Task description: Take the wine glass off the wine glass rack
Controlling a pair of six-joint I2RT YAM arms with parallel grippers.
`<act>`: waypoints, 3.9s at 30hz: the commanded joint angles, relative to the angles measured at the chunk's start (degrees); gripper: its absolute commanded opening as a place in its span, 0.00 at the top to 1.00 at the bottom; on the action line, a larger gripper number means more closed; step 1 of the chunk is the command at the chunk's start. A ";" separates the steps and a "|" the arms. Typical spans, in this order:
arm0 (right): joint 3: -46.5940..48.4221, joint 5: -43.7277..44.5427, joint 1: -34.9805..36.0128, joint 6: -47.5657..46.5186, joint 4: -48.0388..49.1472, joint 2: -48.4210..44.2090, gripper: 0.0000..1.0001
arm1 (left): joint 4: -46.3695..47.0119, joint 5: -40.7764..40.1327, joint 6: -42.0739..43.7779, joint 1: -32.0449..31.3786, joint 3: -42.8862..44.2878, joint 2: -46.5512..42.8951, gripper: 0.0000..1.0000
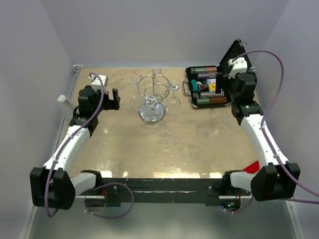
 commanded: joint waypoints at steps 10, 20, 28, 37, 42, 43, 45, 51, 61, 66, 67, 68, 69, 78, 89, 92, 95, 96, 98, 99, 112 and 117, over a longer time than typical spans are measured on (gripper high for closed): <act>-1.38 -28.50 0.15 -19.22 -8.02 -2.48 0.12 | 4.36 31.59 16.53 0.09 -11.20 -11.45 0.02; 4.25 -24.12 0.15 -15.01 -8.03 2.63 0.11 | 18.92 33.54 9.61 -14.22 -20.52 -13.76 0.17; 6.27 -23.67 0.15 -14.92 -8.38 5.17 0.11 | 35.98 23.71 7.31 -20.91 -20.88 -4.44 0.26; 7.06 -22.89 0.15 -14.65 -8.21 5.18 0.12 | 41.53 23.43 5.64 -20.91 -17.98 2.86 0.48; 7.68 -21.83 0.15 -14.83 -8.82 4.92 0.12 | 44.08 24.05 5.20 -20.91 -15.52 7.51 0.57; 7.86 -21.66 -0.03 -14.92 -8.91 5.00 0.12 | 44.87 23.79 4.94 -20.91 -15.34 8.13 0.57; 8.21 -21.65 0.06 -15.27 -9.35 4.83 0.12 | 46.01 23.61 4.41 -20.91 -14.99 9.10 0.56; 8.47 -21.30 0.06 -15.62 -9.70 5.00 0.12 | 47.77 23.52 5.02 -20.91 -13.93 11.56 0.60; 6.98 -20.25 0.06 -16.15 -9.96 3.77 0.11 | 47.25 26.33 5.20 -20.91 -11.82 12.98 0.86; 6.36 -19.90 -0.12 -16.32 -10.40 3.33 0.11 | 45.85 27.21 5.37 -20.91 -11.82 11.04 1.00; 6.28 -19.90 -0.12 -16.41 -10.49 3.33 0.11 | 45.49 27.30 5.46 -20.91 -11.99 10.52 1.00; 6.28 -19.90 -0.12 -16.41 -10.40 3.33 0.11 | 45.05 27.30 5.55 -20.91 -12.26 9.90 1.00; 6.28 -19.90 -0.12 -16.41 -10.40 3.42 0.11 | 44.61 27.39 5.81 -20.91 -12.52 9.29 1.00; 5.22 -20.42 -0.12 -16.41 -10.58 2.81 0.11 | 41.01 27.30 5.11 -20.91 -12.87 5.59 1.00; 3.03 -20.95 -0.12 -16.32 -10.76 0.70 0.11 | 37.49 26.95 3.97 -20.74 -13.31 3.04 1.00; 2.41 -20.95 -0.12 -16.32 -10.67 0.08 0.11 | 35.56 28.00 5.55 -20.74 -13.66 2.16 1.00; 2.14 -20.78 -0.20 -16.24 -10.84 -0.53 0.11 | 32.40 29.14 8.70 -20.74 -14.28 0.67 1.00; 2.23 -20.78 -0.20 -16.32 -11.02 -0.71 0.11 | 31.17 29.41 9.85 -20.74 -14.72 -0.55 1.00; 2.93 -20.69 -0.12 -16.24 -11.81 -0.80 0.11 | 28.45 29.93 10.74 -20.74 -15.16 -2.49 1.00; 3.37 -20.77 -0.20 -16.50 -12.33 -0.89 0.11 | 27.05 30.29 10.56 -20.74 -15.16 -3.37 1.00; 17.17 -30.45 4.43 -20.63 -23.85 -2.82 0.13 | 3.39 41.09 0.76 -15.30 2.84 -10.58 1.00; 21.21 -30.35 10.51 -25.45 -26.48 -3.00 0.14 | 10.31 51.98 -18.31 -11.60 10.40 -6.73 1.00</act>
